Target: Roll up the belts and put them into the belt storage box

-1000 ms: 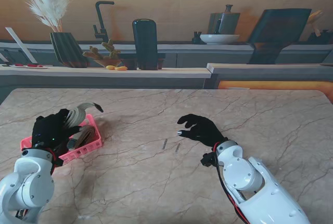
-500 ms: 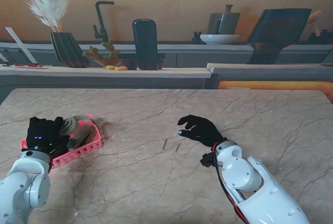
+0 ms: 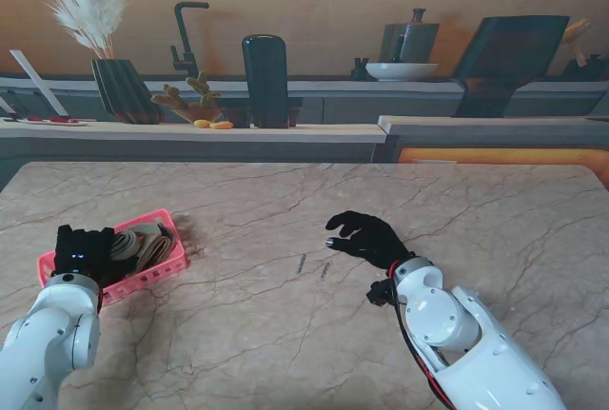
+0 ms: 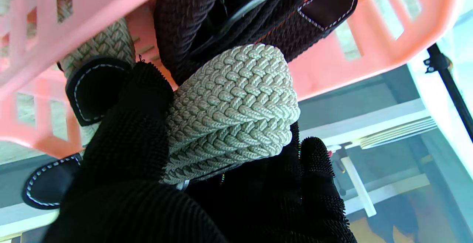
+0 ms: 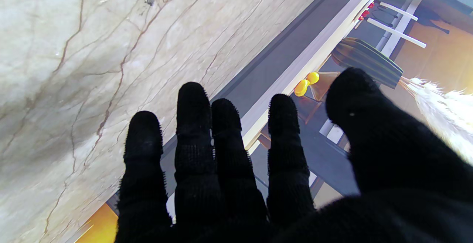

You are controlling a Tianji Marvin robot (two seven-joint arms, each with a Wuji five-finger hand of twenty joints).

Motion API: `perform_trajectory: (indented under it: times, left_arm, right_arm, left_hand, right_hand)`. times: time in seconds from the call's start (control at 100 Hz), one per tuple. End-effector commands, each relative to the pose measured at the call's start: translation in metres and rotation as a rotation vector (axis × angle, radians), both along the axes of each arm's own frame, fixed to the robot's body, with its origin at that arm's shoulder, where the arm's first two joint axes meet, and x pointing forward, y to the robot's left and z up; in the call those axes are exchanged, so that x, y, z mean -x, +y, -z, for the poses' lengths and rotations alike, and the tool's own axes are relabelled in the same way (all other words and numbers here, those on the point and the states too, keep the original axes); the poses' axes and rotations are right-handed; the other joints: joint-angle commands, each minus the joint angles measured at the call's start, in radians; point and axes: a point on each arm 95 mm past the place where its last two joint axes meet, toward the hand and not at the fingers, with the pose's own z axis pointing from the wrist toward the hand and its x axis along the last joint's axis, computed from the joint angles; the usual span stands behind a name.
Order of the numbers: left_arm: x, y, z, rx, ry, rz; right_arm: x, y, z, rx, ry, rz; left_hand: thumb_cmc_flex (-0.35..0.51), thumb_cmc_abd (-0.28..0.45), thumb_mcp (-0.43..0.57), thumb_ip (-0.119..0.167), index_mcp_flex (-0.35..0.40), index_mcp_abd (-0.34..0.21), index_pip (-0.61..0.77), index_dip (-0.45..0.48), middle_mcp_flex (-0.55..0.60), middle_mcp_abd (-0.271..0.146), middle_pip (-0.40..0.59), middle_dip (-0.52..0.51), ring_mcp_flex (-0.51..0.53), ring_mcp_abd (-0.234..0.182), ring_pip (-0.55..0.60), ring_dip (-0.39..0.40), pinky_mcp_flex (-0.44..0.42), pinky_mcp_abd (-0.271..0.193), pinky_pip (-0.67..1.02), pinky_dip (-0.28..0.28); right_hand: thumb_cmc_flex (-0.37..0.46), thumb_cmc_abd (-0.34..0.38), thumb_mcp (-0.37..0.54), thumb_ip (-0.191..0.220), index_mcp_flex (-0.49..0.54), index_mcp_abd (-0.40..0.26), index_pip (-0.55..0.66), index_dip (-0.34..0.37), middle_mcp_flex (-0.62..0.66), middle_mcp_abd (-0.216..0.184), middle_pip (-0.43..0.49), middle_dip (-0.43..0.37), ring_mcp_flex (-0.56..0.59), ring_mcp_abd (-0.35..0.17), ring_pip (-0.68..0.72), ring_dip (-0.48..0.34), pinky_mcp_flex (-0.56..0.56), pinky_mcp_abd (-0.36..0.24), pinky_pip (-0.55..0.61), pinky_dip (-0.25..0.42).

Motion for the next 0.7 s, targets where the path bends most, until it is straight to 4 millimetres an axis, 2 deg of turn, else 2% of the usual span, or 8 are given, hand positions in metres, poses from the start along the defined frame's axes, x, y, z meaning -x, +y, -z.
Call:
perform_trajectory:
  times: [0.0,0.07,0.14,0.19,0.31,0.42,0.54,0.69]
  left_arm:
    - [0.0017,0.0009,0.006,0.021,0.019,-0.018]
    - [0.0014,0.0014,0.0089,0.038,0.034,-0.03]
    - [0.0013,0.0015,0.0112,0.052,0.057,-0.039]
    - [0.0006,0.0014,0.0127,0.052,0.063,-0.04]
    - [0.0006,0.0016,0.015,0.05,0.087,-0.036]
    - [0.0025,0.0013,0.0154,0.056,0.094,-0.042]
    - [0.0051,0.0026,0.0146,0.072,0.082,-0.049]
    - [0.0075,0.0045,0.0121,0.094,0.063,-0.054]
  right_arm:
    - [0.001,0.0034,0.0004,-0.004,0.002,-0.002]
    - [0.0008,0.0036,0.0004,-0.004,0.002,0.0]
    - [0.0009,0.0037,0.0002,-0.005,0.001,0.003]
    - [0.001,0.0037,0.0001,-0.005,-0.001,0.005]
    - [0.0011,0.0031,0.0001,-0.005,-0.004,0.009]
    - [0.001,0.0029,0.0002,-0.005,-0.006,0.013]
    - [0.0008,0.0026,0.0002,-0.006,-0.006,0.015]
    - [0.0008,0.0023,0.0001,-0.007,-0.012,0.018]
  left_hand:
    - [0.136,0.122,0.247,0.005,0.095,-0.148,0.128,-0.005,0.059,-0.079,0.114,-0.002,-0.036,0.018,0.004,-0.013,-0.016,0.002,-0.004,-0.01]
    - [0.104,0.118,0.237,0.014,0.08,-0.167,0.099,-0.011,0.021,-0.084,0.073,-0.007,-0.063,0.023,-0.019,-0.02,-0.031,0.003,-0.032,-0.024]
    - [0.084,0.116,0.211,0.013,0.056,-0.192,0.062,-0.01,-0.07,-0.08,0.021,-0.032,-0.121,0.017,-0.052,-0.025,-0.063,-0.014,-0.074,-0.044]
    - [0.075,0.104,0.187,0.016,0.047,-0.203,0.038,0.002,-0.121,-0.072,0.003,-0.056,-0.158,0.015,-0.072,-0.021,-0.073,-0.007,-0.098,-0.056]
    - [0.043,0.081,0.129,0.018,0.013,-0.228,-0.025,0.023,-0.304,-0.08,-0.074,-0.095,-0.28,-0.015,-0.153,-0.035,-0.114,-0.001,-0.172,-0.093]
    - [0.017,0.098,0.097,0.026,-0.016,-0.223,-0.074,0.037,-0.425,-0.092,-0.112,-0.113,-0.356,-0.036,-0.196,-0.047,-0.143,-0.033,-0.218,-0.116]
    - [-0.052,0.136,0.085,0.035,-0.027,-0.199,-0.143,0.032,-0.486,-0.093,-0.135,-0.132,-0.394,-0.044,-0.227,-0.066,-0.155,-0.053,-0.259,-0.138]
    - [-0.129,0.162,0.073,0.068,-0.043,-0.179,-0.227,-0.009,-0.532,-0.094,-0.164,-0.157,-0.418,-0.046,-0.249,-0.086,-0.155,-0.057,-0.305,-0.161]
  right_hand:
    - [0.005,0.025,-0.016,0.041,0.021,-0.019,0.01,0.009,0.025,0.0,-0.005,-0.006,0.013,0.001,0.002,-0.005,-0.012,-0.017,-0.016,0.028]
    - [0.006,0.025,-0.015,0.041,0.023,-0.019,0.012,0.009,0.026,0.001,-0.004,-0.006,0.014,0.001,0.003,-0.005,-0.012,-0.017,-0.016,0.028]
    - [0.006,0.026,-0.015,0.042,0.023,-0.019,0.012,0.01,0.027,0.001,-0.003,-0.005,0.015,0.001,0.005,-0.005,-0.011,-0.017,-0.015,0.028]
    - [0.006,0.026,-0.015,0.042,0.022,-0.018,0.012,0.01,0.026,0.0,-0.002,-0.005,0.015,0.002,0.005,-0.004,-0.01,-0.018,-0.014,0.028]
    - [0.006,0.028,-0.015,0.042,0.021,-0.019,0.012,0.01,0.028,0.002,0.0,-0.005,0.017,0.001,0.007,-0.004,-0.008,-0.019,-0.013,0.029]
    - [0.009,0.029,-0.014,0.042,0.022,-0.019,0.013,0.011,0.028,0.0,0.001,-0.005,0.018,0.002,0.008,-0.004,-0.007,-0.018,-0.012,0.029]
    - [0.01,0.029,-0.014,0.042,0.021,-0.019,0.013,0.011,0.029,0.0,0.002,-0.005,0.018,0.0,0.009,-0.004,-0.007,-0.018,-0.011,0.028]
    - [0.014,0.034,-0.012,0.043,0.022,-0.018,0.014,0.011,0.029,0.0,0.004,-0.005,0.02,0.0,0.011,-0.004,-0.006,-0.019,-0.009,0.028]
